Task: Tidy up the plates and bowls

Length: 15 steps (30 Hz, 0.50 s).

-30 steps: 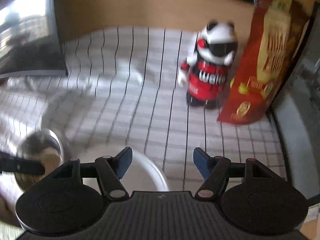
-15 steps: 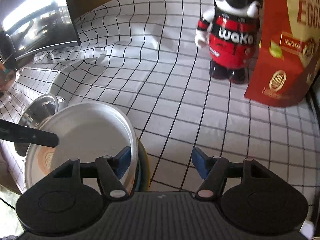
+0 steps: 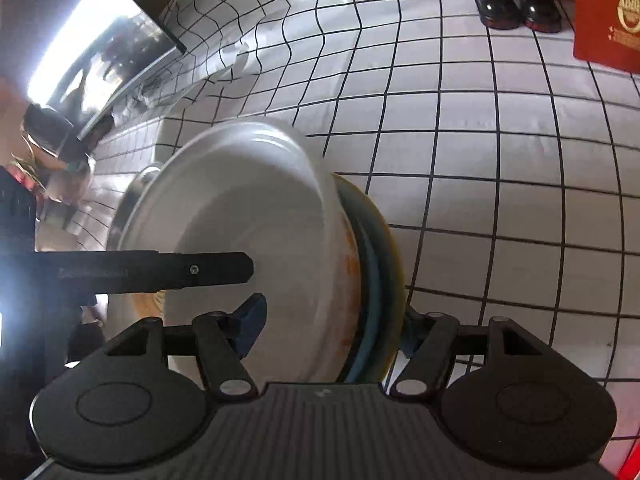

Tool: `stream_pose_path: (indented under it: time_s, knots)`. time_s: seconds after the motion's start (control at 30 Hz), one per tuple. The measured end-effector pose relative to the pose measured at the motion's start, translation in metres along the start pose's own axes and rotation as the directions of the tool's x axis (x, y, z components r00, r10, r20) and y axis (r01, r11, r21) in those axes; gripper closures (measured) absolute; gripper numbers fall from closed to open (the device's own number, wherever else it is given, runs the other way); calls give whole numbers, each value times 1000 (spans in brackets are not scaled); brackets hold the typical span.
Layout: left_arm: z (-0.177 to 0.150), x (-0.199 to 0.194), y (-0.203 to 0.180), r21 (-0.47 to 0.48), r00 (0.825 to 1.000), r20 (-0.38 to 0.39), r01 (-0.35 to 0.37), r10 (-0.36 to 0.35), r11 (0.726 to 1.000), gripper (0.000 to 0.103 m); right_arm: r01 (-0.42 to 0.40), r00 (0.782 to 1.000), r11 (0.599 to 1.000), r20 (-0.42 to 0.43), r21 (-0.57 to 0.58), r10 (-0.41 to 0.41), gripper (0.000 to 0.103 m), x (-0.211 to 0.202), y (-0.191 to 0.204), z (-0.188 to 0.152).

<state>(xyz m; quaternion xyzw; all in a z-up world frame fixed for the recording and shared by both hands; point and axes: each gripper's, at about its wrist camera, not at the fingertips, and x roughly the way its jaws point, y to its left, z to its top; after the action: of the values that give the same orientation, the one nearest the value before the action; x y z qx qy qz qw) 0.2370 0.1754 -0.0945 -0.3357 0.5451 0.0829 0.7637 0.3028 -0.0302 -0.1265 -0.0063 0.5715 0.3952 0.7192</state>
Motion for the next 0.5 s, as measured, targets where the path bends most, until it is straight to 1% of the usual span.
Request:
stream_pose_path:
  time_s: [0.03,0.13,0.2,0.27,0.4,0.5]
  knots:
    - [-1,0,1,-4,1000,2,6,-6,1000,58,-3,1000,1000,-1,-1,3,36,0,0,0]
    - [-7,-4,11,-58,999,-4,48,-48,997,59,6,1000,1000,-7,-9,-6,35,0,2,1]
    - [-15,-9,17,-78,998,-11,67,-68,995,59,9,1000,1000,-18,-23,-9,33,1,8,-3]
    - [-22,-15,19,-75,998,-17,62,-63,995,59,8,999,999,-35,-38,-9,31,2,14,-10]
    - [-42,-31,26,-67,998,-51,18,-21,998,59,-34,997,998,-69,-49,30,31,5,28,-27]
    - [-54,-38,37,-72,998,-50,32,-36,997,63,-49,997,997,-56,-67,45,29,7,35,-36]
